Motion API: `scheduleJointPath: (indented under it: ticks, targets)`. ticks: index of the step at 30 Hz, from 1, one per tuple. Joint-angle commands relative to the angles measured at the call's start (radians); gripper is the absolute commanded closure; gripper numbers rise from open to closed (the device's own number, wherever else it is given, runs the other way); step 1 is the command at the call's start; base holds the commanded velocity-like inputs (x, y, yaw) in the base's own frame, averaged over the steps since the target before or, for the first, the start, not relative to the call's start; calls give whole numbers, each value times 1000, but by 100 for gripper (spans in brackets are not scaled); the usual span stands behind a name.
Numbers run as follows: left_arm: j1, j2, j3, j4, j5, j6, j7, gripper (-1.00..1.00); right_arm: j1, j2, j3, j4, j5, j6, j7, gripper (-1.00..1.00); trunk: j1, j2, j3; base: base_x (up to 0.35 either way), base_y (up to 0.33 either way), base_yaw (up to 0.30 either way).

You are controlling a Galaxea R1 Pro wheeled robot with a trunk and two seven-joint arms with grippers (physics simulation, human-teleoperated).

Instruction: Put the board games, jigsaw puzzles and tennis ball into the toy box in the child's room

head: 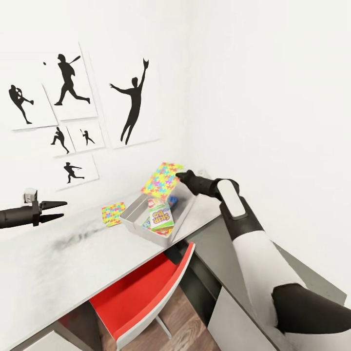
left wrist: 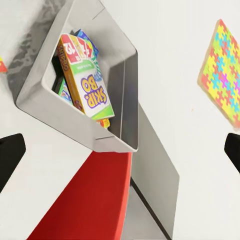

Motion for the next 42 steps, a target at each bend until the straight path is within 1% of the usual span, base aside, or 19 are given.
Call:
scheduleJointPath:
  ticks: [1, 3, 7, 11, 22, 24, 27, 30, 33, 37, 42]
  targets:
    - [-1, 1, -6, 1, 6, 8, -2, -100, -29, 0, -3, 39, -24, 1, -15, 100, 1, -2, -2, 5, 0, 0]
    - [-1, 2, -6, 1, 6, 9, -2, -100, -66, 0, -7, 94, -37, -3, -20, 100, 1, -2, -2, 81, 31, 0]
    - [-1, 1, -6, 2, 5, 9, -2, -100, -87, 0, -9, 124, -43, -8, -32, 100, 1, -2, -2, 152, 71, 0]
    - [0, 1, -6, 3, 5, 8, -2, -100, -92, 0, -8, 133, -43, -11, -63, 100, 1, -2, -2, 42, 16, 0]
    - [0, -3, -5, 16, 12, 14, -4, -100, -93, 0, 0, 146, -41, -7, -79, 100, 1, -2, -2, 85, 1, 0]
    - [0, -3, -2, 21, 16, 14, -9, -100, -93, 0, -1, 163, -45, -6, -95, 100, 1, -2, -2, 24, 0, 0]
    - [0, -3, 0, 24, 24, 20, -38, -100, -94, 0, 1, 204, -48, -6, -116, 100, 1, -2, -2, 8, 0, 0]
    - [0, -3, 0, 30, 25, 25, -73, -100, -94, 0, 2, 216, -47, -2, -133, 100, 1, -2, -2, 2, 0, 0]
    - [0, -3, 1, 65, 29, 25, -108, -100, -94, 0, 1, 220, -50, -1, -171, 100, 1, -2, -2, 0, 0, 0]
    - [0, -3, 1, 84, 32, 22, -135, -100, -94, 0, 1, 219, -59, 3, -184, 100, 1, -2, -2, 0, 0, 0]
    - [0, -3, 2, 88, 31, 21, -144, -100, -94, 0, 2, 222, -69, 6, -190, 100, 1, -2, -2, 130, 47, 0]
